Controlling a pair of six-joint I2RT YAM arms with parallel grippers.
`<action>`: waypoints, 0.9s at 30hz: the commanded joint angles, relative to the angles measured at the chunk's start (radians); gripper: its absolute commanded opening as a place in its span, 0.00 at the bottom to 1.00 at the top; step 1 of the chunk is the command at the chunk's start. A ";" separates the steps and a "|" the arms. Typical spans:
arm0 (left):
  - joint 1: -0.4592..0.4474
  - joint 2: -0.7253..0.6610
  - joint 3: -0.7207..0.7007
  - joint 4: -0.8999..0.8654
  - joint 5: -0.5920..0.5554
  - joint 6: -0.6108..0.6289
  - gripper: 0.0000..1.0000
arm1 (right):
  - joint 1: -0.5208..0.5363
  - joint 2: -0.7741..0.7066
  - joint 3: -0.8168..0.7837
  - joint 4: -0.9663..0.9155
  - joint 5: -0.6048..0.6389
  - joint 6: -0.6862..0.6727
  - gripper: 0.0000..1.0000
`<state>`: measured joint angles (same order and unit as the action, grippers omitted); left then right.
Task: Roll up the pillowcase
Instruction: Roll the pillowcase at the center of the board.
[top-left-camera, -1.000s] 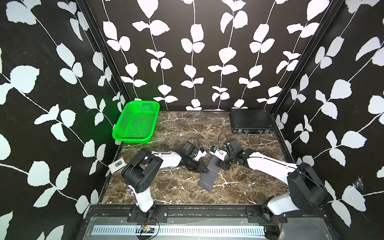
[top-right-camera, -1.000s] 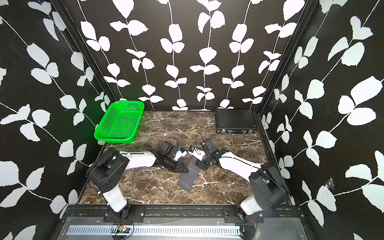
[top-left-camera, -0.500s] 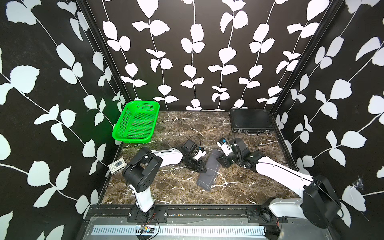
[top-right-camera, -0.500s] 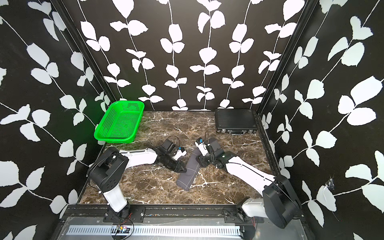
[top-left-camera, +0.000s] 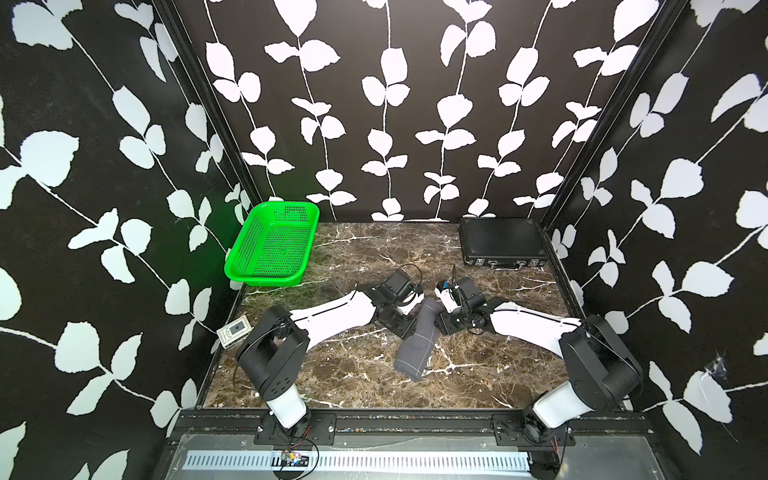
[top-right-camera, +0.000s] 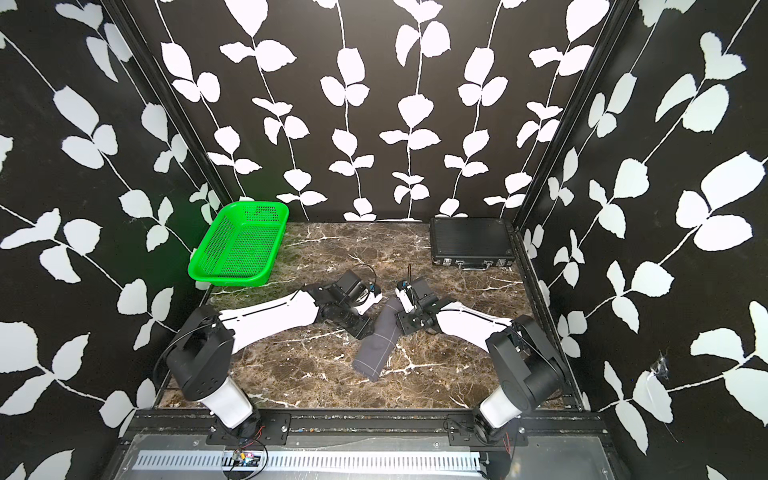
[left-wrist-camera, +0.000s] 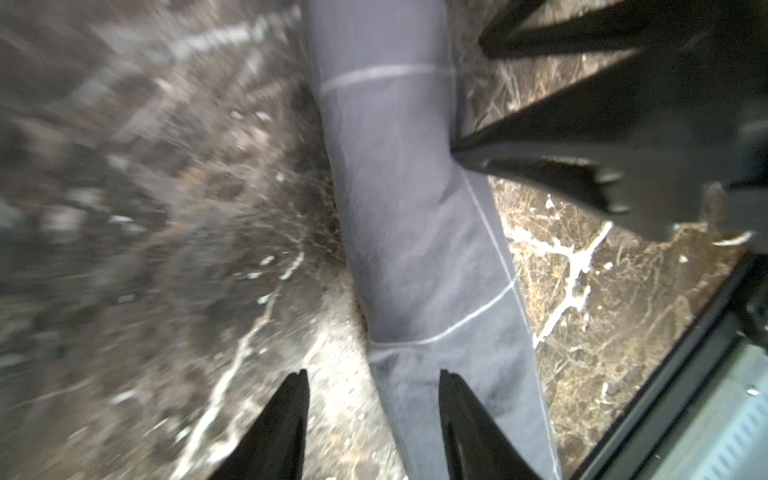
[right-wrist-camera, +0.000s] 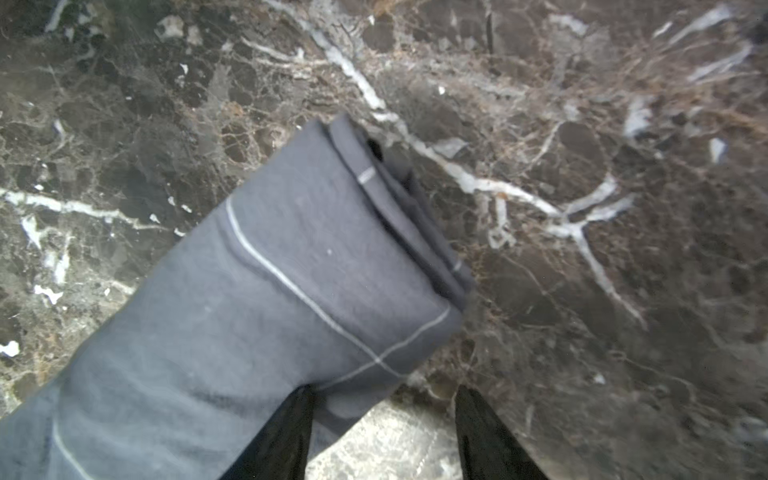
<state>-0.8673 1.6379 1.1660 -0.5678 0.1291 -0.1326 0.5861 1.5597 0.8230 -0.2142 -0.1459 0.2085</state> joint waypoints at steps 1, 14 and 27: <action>-0.073 -0.061 0.062 -0.121 -0.196 -0.025 0.52 | -0.002 -0.004 0.012 0.066 -0.056 0.051 0.57; -0.347 0.113 0.173 -0.131 -0.329 -0.174 0.52 | -0.222 -0.353 -0.106 -0.080 -0.047 0.072 0.65; -0.393 0.350 0.297 -0.269 -0.478 -0.197 0.53 | -0.419 -0.457 -0.142 -0.150 -0.027 0.017 0.67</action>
<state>-1.2533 1.9694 1.4330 -0.7643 -0.3073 -0.3172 0.1738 1.1133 0.6884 -0.3496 -0.1833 0.2504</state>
